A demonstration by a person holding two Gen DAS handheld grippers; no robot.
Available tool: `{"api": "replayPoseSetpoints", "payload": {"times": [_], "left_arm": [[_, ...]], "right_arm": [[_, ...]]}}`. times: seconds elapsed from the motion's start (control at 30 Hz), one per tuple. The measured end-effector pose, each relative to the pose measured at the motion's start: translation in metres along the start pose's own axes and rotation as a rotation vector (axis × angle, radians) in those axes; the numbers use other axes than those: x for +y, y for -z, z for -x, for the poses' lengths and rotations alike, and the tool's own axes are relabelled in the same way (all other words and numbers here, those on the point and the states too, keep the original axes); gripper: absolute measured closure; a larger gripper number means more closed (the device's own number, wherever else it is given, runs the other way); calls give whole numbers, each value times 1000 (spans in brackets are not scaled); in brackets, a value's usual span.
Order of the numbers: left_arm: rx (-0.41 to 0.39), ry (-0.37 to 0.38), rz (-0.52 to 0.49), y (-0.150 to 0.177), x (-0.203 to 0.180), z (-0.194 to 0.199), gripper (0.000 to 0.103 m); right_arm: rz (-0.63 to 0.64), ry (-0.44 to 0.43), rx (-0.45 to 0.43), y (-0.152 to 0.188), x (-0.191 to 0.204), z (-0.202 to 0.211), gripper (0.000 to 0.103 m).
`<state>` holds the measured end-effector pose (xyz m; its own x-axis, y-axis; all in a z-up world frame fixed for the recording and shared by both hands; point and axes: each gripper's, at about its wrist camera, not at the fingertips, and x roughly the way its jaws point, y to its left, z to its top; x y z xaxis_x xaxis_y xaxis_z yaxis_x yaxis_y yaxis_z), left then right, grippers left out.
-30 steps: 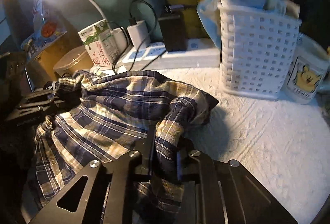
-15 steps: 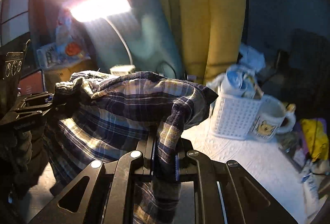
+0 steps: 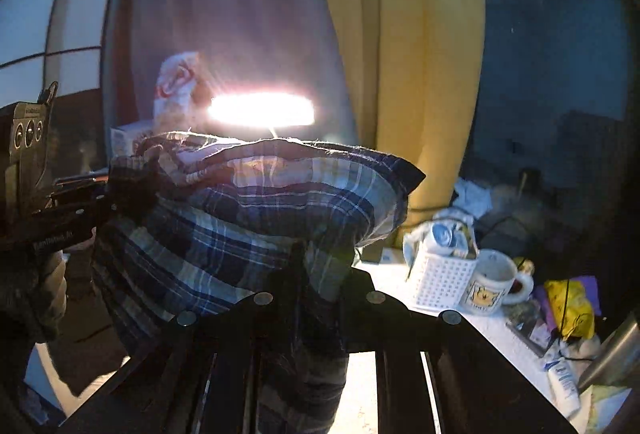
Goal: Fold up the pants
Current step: 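Lift the folded pants with both grippers and carry them over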
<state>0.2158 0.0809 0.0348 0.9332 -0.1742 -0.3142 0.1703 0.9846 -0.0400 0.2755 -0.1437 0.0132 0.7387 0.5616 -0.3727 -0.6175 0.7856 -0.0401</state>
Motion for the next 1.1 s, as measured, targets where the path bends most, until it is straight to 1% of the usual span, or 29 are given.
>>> {"api": "replayPoseSetpoints", "payload": {"times": [0.23, 0.4, 0.67, 0.8, 0.93, 1.1], "left_arm": [[-81, -34, -18, -7, 0, 57, 85], [-98, -72, 5, 0, 20, 92, 85], [-71, -146, 4, 21, 46, 141, 85], [-35, -178, 1, 33, 58, 157, 85], [6, -203, -2, 45, 70, 159, 85], [43, -224, 43, 58, 88, 148, 85]], "right_arm": [[28, -20, -68, -11, 30, 36, 90], [47, -55, -85, -8, 61, 51, 90], [66, -130, -67, 3, 114, 50, 90], [52, -178, -45, 14, 142, 47, 90], [60, -214, -2, 28, 162, 32, 90], [64, -233, 35, 33, 171, 8, 90]]}}
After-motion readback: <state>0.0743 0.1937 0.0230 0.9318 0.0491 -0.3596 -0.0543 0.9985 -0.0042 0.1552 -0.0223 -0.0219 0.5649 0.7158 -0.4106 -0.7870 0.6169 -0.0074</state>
